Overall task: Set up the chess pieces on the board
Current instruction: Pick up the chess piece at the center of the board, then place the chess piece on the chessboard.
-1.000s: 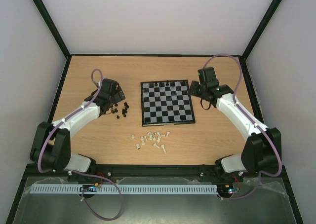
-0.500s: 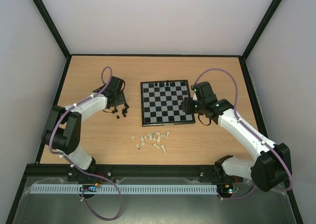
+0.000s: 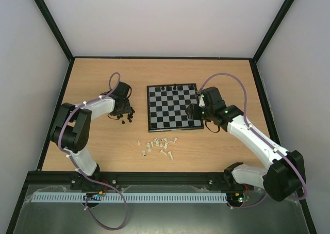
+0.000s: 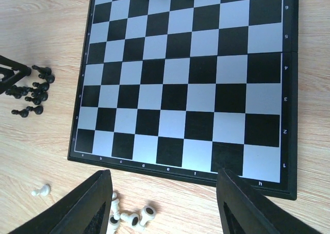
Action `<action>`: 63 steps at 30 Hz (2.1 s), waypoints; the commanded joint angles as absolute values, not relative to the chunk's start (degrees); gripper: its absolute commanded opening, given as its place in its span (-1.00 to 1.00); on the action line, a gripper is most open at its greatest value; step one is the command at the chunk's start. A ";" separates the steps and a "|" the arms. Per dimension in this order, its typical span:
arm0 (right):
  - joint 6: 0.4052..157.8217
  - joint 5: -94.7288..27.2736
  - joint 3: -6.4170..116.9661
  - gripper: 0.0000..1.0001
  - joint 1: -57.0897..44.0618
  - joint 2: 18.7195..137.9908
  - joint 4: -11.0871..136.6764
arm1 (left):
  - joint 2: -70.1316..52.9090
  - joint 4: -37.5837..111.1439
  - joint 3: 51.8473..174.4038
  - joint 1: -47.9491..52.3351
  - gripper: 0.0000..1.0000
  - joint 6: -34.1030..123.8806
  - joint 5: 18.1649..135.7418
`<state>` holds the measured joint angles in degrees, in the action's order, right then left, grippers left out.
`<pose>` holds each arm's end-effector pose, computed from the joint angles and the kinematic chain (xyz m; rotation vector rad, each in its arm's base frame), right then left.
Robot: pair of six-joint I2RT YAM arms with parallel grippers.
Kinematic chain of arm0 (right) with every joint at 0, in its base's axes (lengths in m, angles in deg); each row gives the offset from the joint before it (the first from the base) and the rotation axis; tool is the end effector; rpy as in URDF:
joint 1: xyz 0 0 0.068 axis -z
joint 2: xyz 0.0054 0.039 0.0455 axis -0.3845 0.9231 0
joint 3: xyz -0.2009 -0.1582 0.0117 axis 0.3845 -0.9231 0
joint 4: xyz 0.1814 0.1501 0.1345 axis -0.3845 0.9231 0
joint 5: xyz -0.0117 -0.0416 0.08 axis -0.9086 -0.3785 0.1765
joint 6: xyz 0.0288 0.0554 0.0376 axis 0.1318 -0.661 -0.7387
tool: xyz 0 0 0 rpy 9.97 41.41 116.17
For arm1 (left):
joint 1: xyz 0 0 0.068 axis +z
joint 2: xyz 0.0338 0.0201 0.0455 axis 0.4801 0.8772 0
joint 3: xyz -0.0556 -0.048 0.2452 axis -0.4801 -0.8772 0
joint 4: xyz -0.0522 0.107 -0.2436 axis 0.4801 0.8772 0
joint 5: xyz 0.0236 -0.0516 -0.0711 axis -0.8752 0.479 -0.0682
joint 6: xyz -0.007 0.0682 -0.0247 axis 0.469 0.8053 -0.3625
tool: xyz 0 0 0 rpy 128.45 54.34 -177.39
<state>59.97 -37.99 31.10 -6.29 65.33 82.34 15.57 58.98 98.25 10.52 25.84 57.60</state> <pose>0.2586 0.1469 0.2463 -0.0921 2.2742 0.5854 0.3382 -0.0988 0.1109 -0.3471 2.6025 -0.0343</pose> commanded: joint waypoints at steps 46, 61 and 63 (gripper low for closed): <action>60.26 -37.83 30.22 0.11 -6.70 63.87 81.89 | 34.23 73.50 140.54 1.94 -0.95 30.73 60.75; 60.35 -36.78 29.87 0.11 -6.74 64.16 81.33 | 44.61 75.53 150.29 -0.33 -0.95 30.17 59.56; 60.35 -36.93 29.85 0.11 -6.70 64.28 81.25 | 45.28 75.75 150.70 -0.25 -0.95 30.19 58.86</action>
